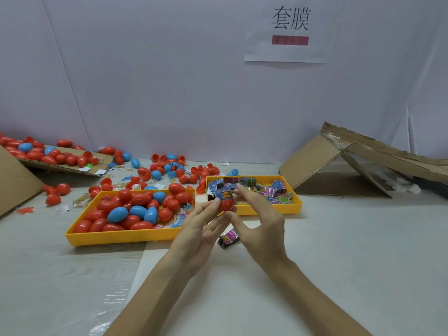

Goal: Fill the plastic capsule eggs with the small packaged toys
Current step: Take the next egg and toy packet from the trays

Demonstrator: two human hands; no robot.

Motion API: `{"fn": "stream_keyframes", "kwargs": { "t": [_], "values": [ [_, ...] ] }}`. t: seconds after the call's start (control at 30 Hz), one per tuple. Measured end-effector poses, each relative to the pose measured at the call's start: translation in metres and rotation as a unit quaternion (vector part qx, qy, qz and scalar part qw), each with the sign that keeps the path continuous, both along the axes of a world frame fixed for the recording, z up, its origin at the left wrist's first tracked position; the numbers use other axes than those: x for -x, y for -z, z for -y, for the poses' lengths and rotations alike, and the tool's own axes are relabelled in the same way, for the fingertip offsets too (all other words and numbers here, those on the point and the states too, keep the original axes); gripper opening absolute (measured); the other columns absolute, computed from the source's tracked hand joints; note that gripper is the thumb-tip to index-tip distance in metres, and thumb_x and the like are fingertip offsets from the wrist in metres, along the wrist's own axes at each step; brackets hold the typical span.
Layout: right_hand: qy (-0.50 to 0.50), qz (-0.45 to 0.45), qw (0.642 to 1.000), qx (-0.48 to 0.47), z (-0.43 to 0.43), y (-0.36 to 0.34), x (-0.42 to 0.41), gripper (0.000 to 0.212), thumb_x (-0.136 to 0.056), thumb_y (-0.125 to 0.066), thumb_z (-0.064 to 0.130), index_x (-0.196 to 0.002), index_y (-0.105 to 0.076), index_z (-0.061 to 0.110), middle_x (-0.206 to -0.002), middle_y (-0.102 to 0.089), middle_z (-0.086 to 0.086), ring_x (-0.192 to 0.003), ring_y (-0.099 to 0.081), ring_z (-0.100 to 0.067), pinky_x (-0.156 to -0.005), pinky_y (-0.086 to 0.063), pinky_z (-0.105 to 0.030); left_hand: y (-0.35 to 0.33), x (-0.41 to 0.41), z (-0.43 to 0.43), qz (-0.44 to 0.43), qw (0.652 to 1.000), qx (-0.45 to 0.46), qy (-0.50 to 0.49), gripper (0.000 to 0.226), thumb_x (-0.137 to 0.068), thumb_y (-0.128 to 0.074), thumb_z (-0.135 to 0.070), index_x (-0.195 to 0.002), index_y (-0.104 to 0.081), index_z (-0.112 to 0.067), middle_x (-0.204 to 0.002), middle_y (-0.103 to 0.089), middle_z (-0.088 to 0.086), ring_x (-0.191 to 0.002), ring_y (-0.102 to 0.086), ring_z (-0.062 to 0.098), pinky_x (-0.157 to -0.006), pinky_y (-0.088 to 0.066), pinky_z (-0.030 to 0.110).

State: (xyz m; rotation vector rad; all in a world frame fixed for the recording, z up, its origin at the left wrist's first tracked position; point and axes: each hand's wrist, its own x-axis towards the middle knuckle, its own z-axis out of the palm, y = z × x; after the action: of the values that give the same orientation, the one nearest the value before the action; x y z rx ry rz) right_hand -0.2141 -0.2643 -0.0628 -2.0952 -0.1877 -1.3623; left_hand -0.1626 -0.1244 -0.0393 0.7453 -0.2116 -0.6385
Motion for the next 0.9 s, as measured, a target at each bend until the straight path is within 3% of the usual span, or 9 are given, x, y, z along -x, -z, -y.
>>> {"fn": "stream_keyframes", "kwargs": {
  "t": [0.23,0.37,0.53,0.8,0.9],
  "values": [
    [0.012,-0.007,1.000,-0.009,0.0006,0.0007,-0.0001,0.038,-0.080,-0.081,0.014,-0.116,-0.074,0.006,-0.115,-0.073,-0.001,-0.109,-0.068,-0.015,-0.095,-0.055,-0.031,-0.0013,0.0013,-0.0009,-0.010,1.000,0.006,0.009,0.035,-0.085,-0.074,-0.018,-0.117,-0.069,-0.005,-0.124,-0.070,0.018,-0.110,-0.071,0.025,-0.084,-0.060,0.029],
    [0.026,0.007,1.000,0.000,0.0018,0.0010,-0.0008,0.034,-0.076,-0.084,0.009,-0.109,-0.076,0.004,-0.110,-0.073,0.002,-0.105,-0.069,-0.013,-0.096,-0.052,-0.024,-0.0024,0.0022,-0.0013,-0.001,1.000,-0.007,0.023,0.023,-0.082,-0.076,-0.021,-0.102,-0.081,-0.012,-0.123,-0.071,0.015,-0.113,-0.070,0.024,-0.085,-0.060,0.028],
    [0.037,0.004,0.999,-0.001,0.0039,0.0023,-0.0017,0.033,-0.074,-0.086,0.008,-0.105,-0.078,0.003,-0.105,-0.076,-0.004,-0.099,-0.072,-0.017,-0.090,-0.057,-0.033,-0.0021,0.0025,-0.0007,0.002,1.000,-0.017,0.024,0.018,-0.083,-0.074,-0.020,-0.098,-0.082,-0.013,-0.121,-0.072,0.015,-0.110,-0.071,0.023,-0.081,-0.060,0.027],
    [-0.027,-0.021,0.998,-0.047,-0.0002,-0.0014,-0.0009,0.038,-0.085,-0.078,0.013,-0.122,-0.071,0.010,-0.116,-0.069,0.009,-0.114,-0.060,0.004,-0.096,-0.046,-0.013,-0.0016,0.0046,-0.0008,0.013,0.999,-0.029,0.044,0.023,-0.088,-0.069,-0.027,-0.103,-0.081,-0.015,-0.120,-0.073,0.014,-0.114,-0.070,0.023,-0.083,-0.060,0.030],
    [-0.028,-0.019,0.999,-0.031,0.0001,-0.0002,-0.0011,0.038,-0.085,-0.077,0.010,-0.123,-0.071,0.009,-0.118,-0.069,0.008,-0.115,-0.061,0.002,-0.097,-0.046,-0.015,-0.0030,0.0052,-0.0013,0.018,0.997,-0.042,0.063,0.026,-0.093,-0.063,-0.033,-0.105,-0.081,-0.018,-0.116,-0.075,0.008,-0.112,-0.070,0.019,-0.088,-0.059,0.031]
  ]
}}
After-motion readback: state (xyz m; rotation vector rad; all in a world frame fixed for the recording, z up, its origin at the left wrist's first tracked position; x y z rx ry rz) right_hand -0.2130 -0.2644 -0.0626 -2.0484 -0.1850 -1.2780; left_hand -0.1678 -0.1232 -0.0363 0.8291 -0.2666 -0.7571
